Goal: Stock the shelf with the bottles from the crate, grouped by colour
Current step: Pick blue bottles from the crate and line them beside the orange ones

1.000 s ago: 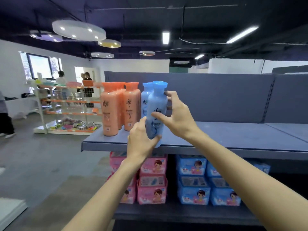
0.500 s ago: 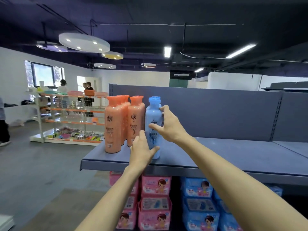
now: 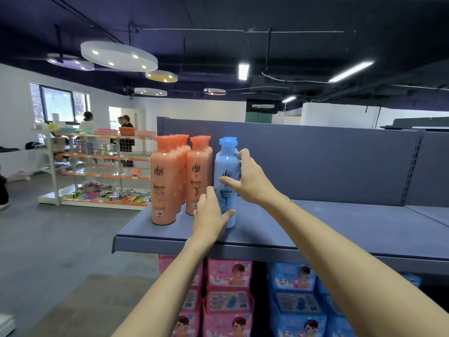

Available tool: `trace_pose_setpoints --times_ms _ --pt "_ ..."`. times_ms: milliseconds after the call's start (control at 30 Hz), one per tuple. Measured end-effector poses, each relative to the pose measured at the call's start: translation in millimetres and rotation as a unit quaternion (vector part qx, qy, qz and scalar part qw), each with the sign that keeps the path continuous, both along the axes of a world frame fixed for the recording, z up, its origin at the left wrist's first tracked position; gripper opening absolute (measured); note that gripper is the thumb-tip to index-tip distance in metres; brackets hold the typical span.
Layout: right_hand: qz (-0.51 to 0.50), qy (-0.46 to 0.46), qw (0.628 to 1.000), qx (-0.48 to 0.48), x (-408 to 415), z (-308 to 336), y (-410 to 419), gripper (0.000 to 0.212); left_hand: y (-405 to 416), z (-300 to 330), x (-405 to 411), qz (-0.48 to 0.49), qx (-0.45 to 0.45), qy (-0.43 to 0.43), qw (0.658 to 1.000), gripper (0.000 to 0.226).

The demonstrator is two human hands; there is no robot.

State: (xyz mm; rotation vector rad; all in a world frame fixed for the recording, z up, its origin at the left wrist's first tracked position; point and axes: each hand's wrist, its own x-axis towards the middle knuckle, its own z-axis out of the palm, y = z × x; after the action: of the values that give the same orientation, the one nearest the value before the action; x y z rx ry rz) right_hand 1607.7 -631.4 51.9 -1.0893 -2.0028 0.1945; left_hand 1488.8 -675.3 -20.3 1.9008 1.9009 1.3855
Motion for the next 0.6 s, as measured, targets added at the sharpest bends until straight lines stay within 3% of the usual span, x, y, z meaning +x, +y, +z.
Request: trace_pose_setpoints --times_ms 233,333,467,600 --pt "-0.010 -0.015 1.000 -0.022 -3.2 1.7 -6.2 0.060 -6.2 5.4 6.2 -0.002 -0.028 -0.009 1.000 0.049" --pt "-0.024 -0.010 0.999 -0.039 -4.8 1.4 -25.3 0.075 -23.5 7.8 10.5 0.014 -0.038 0.003 0.999 0.050" --pt "-0.029 0.056 0.998 -0.014 10.5 -33.2 -67.9 0.081 -62.7 -16.4 8.1 0.037 0.059 0.050 0.996 0.056" --pt "-0.007 0.054 0.999 -0.003 34.2 -66.2 -103.5 0.069 -93.3 -37.2 3.7 -0.001 0.132 -0.019 0.991 0.045"
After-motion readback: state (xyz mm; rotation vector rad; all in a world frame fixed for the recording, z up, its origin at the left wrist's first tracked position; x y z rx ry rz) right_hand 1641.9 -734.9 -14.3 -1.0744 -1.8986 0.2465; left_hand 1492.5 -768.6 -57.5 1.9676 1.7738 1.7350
